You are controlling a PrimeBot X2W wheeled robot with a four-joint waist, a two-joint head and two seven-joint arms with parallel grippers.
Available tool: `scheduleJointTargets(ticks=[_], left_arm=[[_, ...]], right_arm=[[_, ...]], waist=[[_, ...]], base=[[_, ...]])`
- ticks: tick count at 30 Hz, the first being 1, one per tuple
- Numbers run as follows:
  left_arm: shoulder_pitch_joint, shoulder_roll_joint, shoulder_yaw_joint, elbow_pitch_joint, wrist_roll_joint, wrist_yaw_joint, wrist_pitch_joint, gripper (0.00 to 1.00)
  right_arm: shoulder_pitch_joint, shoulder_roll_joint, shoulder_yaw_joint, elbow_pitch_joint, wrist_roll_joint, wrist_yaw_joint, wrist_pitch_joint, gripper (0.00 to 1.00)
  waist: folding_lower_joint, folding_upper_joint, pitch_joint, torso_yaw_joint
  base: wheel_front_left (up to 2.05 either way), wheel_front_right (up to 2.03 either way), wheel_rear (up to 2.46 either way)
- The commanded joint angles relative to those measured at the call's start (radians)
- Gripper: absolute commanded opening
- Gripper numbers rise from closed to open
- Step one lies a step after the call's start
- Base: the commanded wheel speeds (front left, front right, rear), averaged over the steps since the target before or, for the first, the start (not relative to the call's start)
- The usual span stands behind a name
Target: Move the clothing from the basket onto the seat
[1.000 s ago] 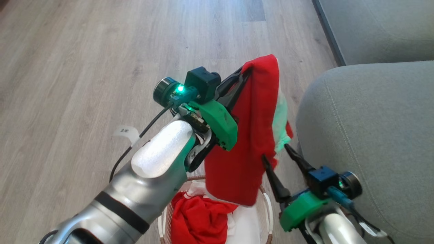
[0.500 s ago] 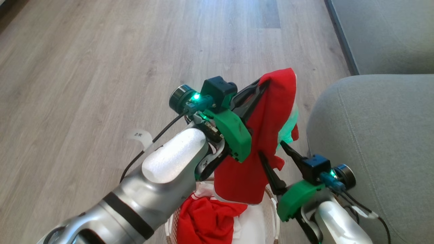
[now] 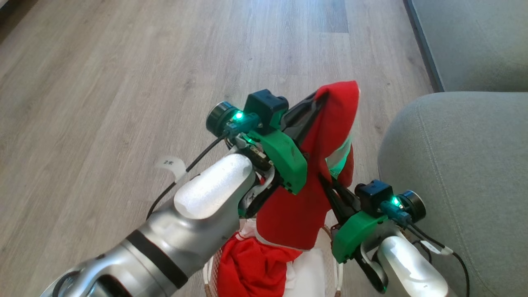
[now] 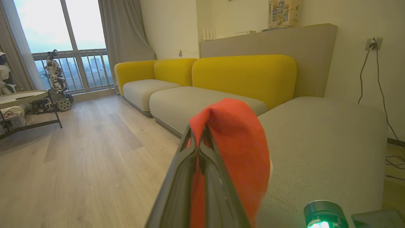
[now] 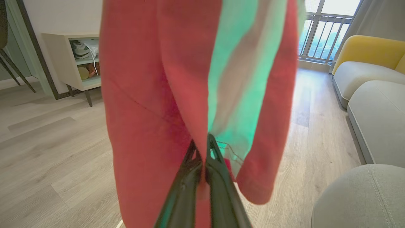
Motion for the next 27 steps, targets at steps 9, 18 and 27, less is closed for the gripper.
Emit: scheduleJointTargets(ticks=[9, 18, 27], left_arm=[[-0.045, 0.03, 0.069, 0.047, -0.032, 0.02, -0.035, 0.37], [0.033, 0.046, 0.119, 0.062, -0.048, 0.023, -0.05, 1.0], [0.117, 0.045, 0.148, 0.04, -0.024, 0.02, -0.052, 1.0]], right_arm=[[-0.057, 0.002, -0.051, -0.075, -0.014, 0.0, -0.007, 0.0], [-0.09, 0.002, -0.193, -0.165, -0.075, 0.0, -0.007, 0.0], [-0.124, 0.002, -0.292, -0.237, -0.147, 0.0, -0.007, 0.0]], waist=[[0.0001, -0.0001, 0.012, -0.05], [0.0001, -0.0001, 0.022, -0.126], [0.0001, -0.0001, 0.028, -0.222]], base=[[0.0, 0.0, 0.0], [0.0, 0.0, 0.0], [0.0, 0.0, 0.0]])
